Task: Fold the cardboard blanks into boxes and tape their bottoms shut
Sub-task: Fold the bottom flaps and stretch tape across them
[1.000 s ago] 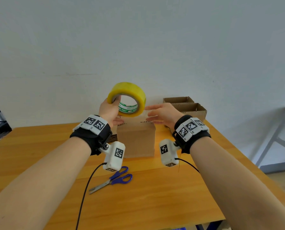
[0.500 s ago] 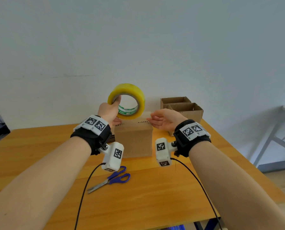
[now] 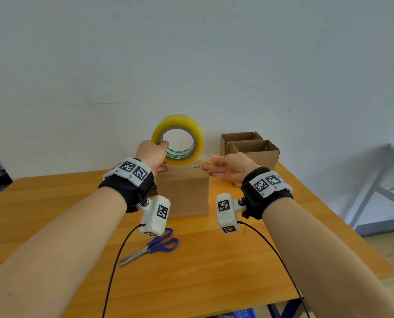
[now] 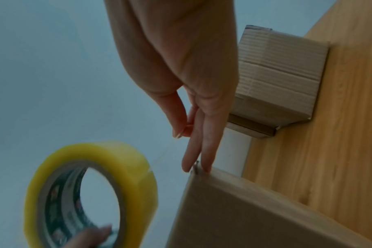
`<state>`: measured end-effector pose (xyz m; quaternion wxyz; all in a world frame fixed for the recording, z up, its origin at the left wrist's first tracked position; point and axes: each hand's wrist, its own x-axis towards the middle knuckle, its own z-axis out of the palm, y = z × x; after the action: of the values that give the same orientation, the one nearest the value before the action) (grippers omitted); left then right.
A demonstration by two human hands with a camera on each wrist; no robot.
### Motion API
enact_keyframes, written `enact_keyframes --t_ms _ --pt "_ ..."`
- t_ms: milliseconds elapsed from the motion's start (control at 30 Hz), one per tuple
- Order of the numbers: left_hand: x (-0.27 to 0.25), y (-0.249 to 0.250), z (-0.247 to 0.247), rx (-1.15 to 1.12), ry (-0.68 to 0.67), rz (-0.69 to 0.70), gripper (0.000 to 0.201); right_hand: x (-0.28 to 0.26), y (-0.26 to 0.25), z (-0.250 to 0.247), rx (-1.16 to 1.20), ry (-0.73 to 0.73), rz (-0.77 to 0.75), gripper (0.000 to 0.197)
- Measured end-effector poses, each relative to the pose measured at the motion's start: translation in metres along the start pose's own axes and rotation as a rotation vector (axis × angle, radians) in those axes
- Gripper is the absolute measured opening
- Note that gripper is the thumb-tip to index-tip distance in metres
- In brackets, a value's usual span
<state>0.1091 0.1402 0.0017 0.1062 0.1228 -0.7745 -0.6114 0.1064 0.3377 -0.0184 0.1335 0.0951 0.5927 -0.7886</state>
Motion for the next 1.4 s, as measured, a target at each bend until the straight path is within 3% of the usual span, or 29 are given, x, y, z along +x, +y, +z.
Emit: enact_keyframes --t_ms 200,367,500,733,867,1033,1167,1267,1400 --pt "0.002 -0.002 -0.003 -0.003 0.013 0.01 0.018 -0.001 0.01 -0.011 -0.033 0.086 0.015 0.039" --pt "0.001 -0.003 -0.004 0.006 0.041 0.01 0.022 0.004 0.023 -0.006 -0.023 0.104 0.052 0.032" --pt "0.002 -0.005 -0.004 0.006 0.052 0.012 0.023 0.008 0.025 -0.003 0.045 0.094 0.105 0.007" --pt "0.004 -0.008 -0.004 0.027 0.061 0.031 0.033 0.019 0.035 0.004 0.085 0.156 0.103 0.012" --pt "0.004 -0.009 -0.004 0.046 0.054 0.041 0.027 0.017 0.041 0.009 0.059 0.168 0.094 0.021" --pt "0.006 -0.012 -0.006 0.056 0.062 0.05 0.023 0.017 0.043 0.011 -0.039 0.16 0.072 0.018" --pt "0.008 -0.014 -0.006 0.029 0.035 0.037 0.019 0.022 0.05 0.004 -0.234 0.224 -0.146 0.047" --pt "0.007 -0.015 -0.006 0.02 0.029 0.029 0.021 0.02 0.053 0.011 -0.193 0.053 -0.212 0.056" --pt "0.006 -0.016 -0.007 0.006 0.018 0.024 0.023 0.015 0.063 0.019 -0.342 -0.106 -0.233 0.082"
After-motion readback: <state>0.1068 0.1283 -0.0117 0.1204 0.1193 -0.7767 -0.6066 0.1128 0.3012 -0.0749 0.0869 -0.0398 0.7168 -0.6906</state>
